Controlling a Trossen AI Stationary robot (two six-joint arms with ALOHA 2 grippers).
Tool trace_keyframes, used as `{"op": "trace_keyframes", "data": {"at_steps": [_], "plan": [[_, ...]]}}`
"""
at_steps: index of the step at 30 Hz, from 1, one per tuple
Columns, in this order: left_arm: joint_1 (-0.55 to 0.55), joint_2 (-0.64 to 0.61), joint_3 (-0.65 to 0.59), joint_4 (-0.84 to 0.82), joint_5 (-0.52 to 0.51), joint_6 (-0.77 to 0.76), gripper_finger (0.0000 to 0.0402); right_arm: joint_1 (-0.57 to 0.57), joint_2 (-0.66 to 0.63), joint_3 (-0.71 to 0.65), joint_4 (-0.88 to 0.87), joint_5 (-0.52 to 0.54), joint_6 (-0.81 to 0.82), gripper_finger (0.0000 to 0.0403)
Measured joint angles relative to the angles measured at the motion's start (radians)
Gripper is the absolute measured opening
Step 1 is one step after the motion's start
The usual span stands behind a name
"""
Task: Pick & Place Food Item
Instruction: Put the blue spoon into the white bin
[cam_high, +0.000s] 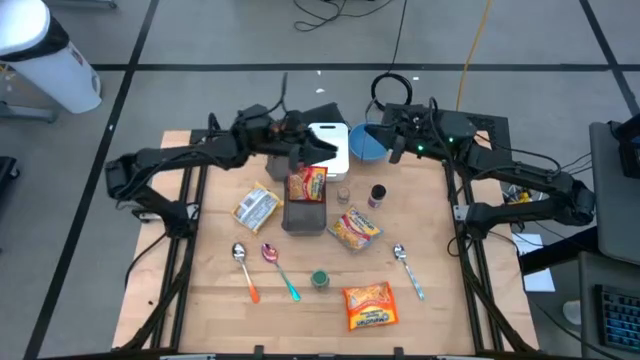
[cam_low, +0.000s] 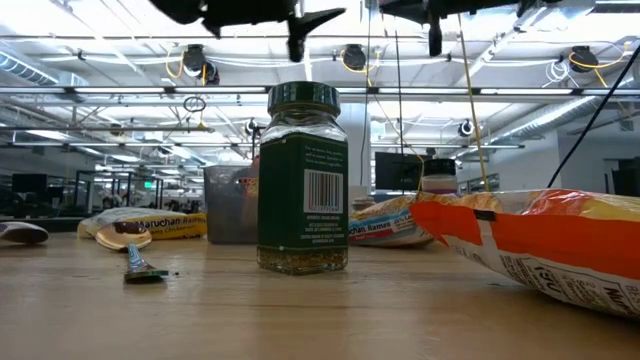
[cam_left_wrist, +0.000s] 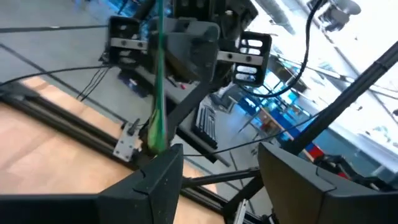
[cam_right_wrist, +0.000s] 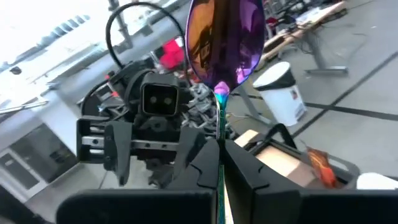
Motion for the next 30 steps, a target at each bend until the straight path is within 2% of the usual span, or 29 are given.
{"op": "trace_keyframes", "data": {"at_steps": [7, 11, 19, 30], "plan": [[-0.013, 0.133, 0.231, -0.215, -0.019, 0.12, 0.0219, 0.001, -0.001, 0.0, 0.049, -0.056, 0.001, 0.0], [-0.013, 0.183, 0.306, -0.267, -0.02, 0.148, 0.0219, 0.001, -0.001, 0.0, 0.08, -0.084, 0.001, 0.0], [-0.017, 0.206, 0.33, -0.268, -0.03, 0.152, 0.0218, 0.0, -0.002, 0.0, 0.093, -0.102, -0.016, 0.0], [-0.039, 0.206, 0.33, -0.261, -0.044, 0.164, 0.0218, -0.001, 0.005, 0.0, 0.117, -0.07, -0.047, 0.0]]}}
